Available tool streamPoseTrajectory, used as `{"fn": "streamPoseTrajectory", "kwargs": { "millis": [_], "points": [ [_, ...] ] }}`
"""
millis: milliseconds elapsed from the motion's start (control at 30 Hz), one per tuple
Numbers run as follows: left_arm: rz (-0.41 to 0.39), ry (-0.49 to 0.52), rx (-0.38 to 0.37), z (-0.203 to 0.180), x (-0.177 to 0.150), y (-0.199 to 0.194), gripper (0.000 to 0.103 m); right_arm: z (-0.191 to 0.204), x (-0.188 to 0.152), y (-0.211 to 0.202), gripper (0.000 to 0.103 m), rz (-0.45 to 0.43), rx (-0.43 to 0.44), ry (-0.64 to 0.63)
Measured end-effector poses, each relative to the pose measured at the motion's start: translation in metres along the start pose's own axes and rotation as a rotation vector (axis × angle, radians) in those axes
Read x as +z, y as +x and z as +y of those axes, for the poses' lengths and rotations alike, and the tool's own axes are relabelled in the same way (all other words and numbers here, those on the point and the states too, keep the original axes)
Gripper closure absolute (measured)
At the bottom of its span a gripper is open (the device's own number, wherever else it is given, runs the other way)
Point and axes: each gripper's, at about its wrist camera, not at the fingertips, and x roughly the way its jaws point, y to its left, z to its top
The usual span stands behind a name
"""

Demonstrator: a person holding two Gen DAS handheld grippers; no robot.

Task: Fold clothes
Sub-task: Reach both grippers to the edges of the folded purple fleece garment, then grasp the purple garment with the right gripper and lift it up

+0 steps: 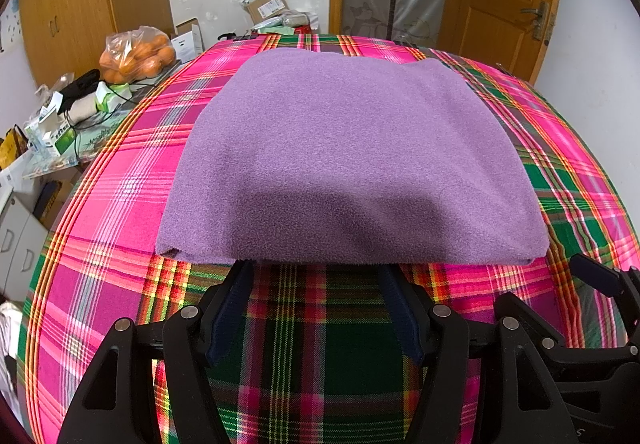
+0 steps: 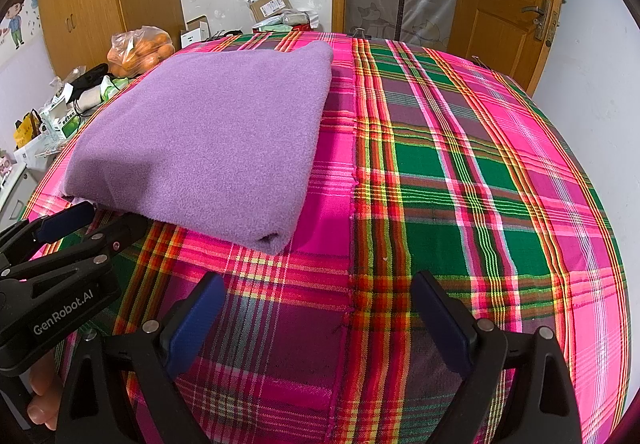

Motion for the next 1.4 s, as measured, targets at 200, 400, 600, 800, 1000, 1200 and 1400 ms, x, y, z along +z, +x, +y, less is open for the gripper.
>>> {"fn": "streamPoseTrajectory", "kwargs": {
  "millis": [200, 400, 600, 800, 1000, 1200, 1400],
  "points": [
    [0.002, 0.001, 0.004, 0.012, 0.002, 0.000, 0.036, -0.025, 0.010, 0.001, 0.038, -0.017, 0.111, 0.083],
    [0.001, 0.007, 0.011, 0.013, 0.005, 0.001, 0.036, -0.046, 0.024, 0.004, 0.057, -0.034, 0.217, 0.157],
    [0.008, 0.010, 0.003, 0.020, 0.011, -0.009, 0.036, -0.031, 0.051, -0.023, 0.061, -0.143, 0.234, 0.086],
    [0.014, 0.012, -0.005, 0.028, 0.016, -0.018, 0.040, -0.051, 0.081, -0.042, 0.061, -0.203, 0.268, 0.138],
    [-0.043, 0.035, 0.074, 0.035, 0.022, -0.027, 0.040, -0.064, 0.088, -0.010, 0.061, -0.100, 0.366, 0.200],
    [-0.030, 0.066, 0.127, 0.037, 0.025, -0.018, 0.040, -0.047, 0.087, 0.030, 0.068, 0.007, 0.497, 0.241],
    [-0.042, 0.101, 0.100, 0.039, 0.033, -0.017, 0.064, -0.019, 0.088, 0.022, 0.092, -0.083, 0.389, 0.134]
  ]
}}
